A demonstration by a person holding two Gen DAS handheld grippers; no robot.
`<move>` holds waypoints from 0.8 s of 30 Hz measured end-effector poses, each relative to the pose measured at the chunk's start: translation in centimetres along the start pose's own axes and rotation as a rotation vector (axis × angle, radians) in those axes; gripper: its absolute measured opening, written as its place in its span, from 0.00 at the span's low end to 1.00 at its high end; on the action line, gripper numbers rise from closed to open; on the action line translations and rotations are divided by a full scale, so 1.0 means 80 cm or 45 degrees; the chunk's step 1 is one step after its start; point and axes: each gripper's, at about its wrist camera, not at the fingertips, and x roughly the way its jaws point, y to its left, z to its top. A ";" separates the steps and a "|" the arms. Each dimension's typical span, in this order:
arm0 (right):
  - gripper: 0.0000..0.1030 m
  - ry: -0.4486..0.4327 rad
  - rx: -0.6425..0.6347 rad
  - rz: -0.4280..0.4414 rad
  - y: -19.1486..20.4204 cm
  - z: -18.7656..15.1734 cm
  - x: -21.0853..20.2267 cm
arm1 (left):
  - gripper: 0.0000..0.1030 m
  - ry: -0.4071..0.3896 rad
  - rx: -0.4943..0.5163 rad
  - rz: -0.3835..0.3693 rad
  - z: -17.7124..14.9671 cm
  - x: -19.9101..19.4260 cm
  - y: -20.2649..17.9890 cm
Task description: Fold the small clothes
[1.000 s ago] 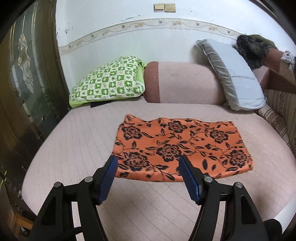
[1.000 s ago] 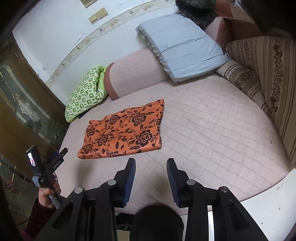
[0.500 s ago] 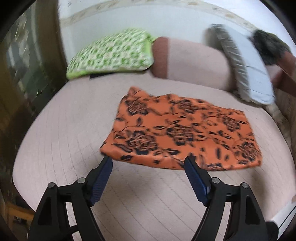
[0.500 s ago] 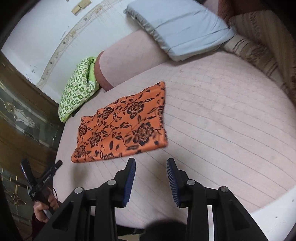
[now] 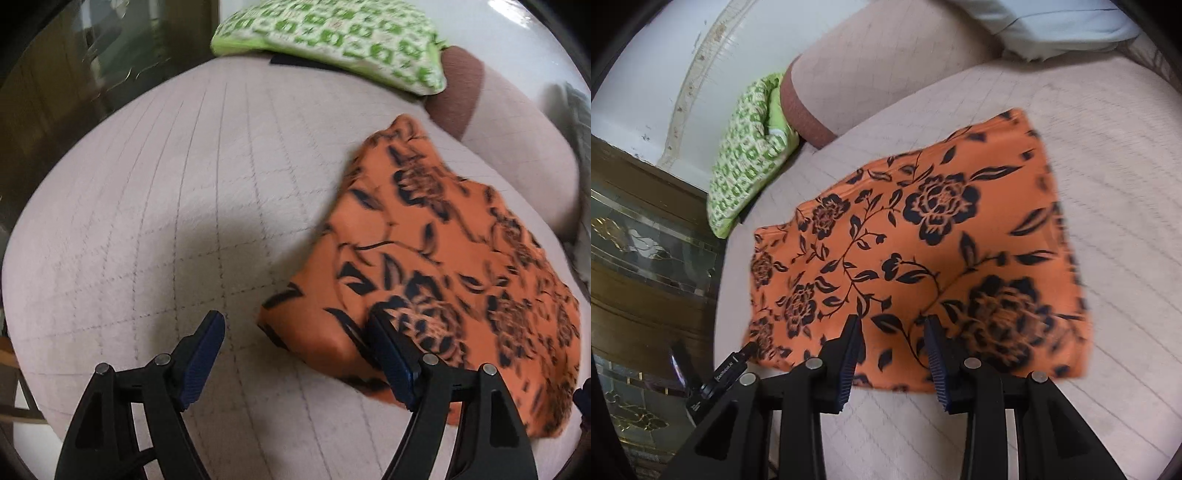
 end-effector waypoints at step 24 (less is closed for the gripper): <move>0.61 -0.015 -0.209 -0.147 0.042 -0.045 0.088 | 0.85 -0.210 0.156 0.155 -0.027 -0.030 -0.006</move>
